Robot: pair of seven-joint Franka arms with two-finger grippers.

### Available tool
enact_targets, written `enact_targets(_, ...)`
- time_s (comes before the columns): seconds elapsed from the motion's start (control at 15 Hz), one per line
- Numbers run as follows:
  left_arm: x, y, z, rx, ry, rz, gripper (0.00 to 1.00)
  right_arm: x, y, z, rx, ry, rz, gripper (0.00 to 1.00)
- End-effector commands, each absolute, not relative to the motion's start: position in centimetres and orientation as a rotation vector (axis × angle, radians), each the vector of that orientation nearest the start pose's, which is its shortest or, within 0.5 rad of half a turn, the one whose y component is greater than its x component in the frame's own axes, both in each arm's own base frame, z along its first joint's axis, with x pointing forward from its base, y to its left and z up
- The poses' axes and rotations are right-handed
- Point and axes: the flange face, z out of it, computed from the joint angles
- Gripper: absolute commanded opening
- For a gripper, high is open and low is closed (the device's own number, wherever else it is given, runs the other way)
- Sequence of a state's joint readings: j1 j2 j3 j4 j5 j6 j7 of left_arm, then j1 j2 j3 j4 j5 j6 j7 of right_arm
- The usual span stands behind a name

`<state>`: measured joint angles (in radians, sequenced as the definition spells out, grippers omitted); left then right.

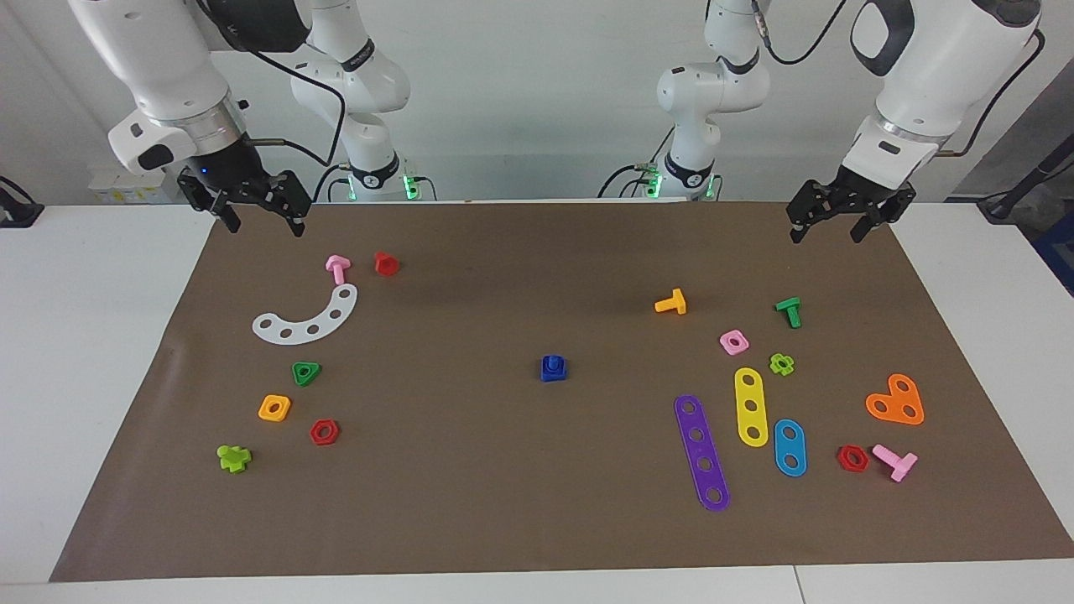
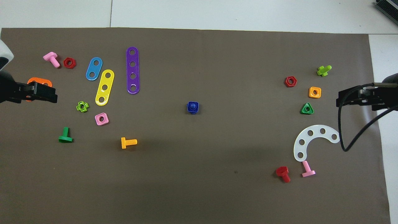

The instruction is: Unscrew and place screws in storage area

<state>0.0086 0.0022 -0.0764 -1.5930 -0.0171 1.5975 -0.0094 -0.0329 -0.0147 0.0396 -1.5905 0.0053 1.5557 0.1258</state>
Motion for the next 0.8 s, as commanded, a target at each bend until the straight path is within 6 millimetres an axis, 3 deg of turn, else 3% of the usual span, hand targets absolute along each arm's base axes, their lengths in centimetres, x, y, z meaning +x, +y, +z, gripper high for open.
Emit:
enact_targets(0.0,54.6,-3.6,61.5,-3.171,0.1,-0.028,1.0,54.6,0.5,62.2,-3.113,0.191,0.031,1.0)
enact_targets(0.53,53.9,-4.6,60.5,-3.169,0.12,-0.022,1.0,54.6,0.5,62.2,-3.113,0.191,0.031,1.0)
enact_targets(0.6,53.8,-5.2,60.3,-3.168,0.126,-0.032,1.0,54.6,0.5,62.2,-3.113,0.191,0.031,1.0)
enact_targets(0.73,53.6,-8.4,59.7,-3.17,0.118,-0.053,1.0,54.6,0.5,62.2,-3.113,0.189,0.031,1.0)
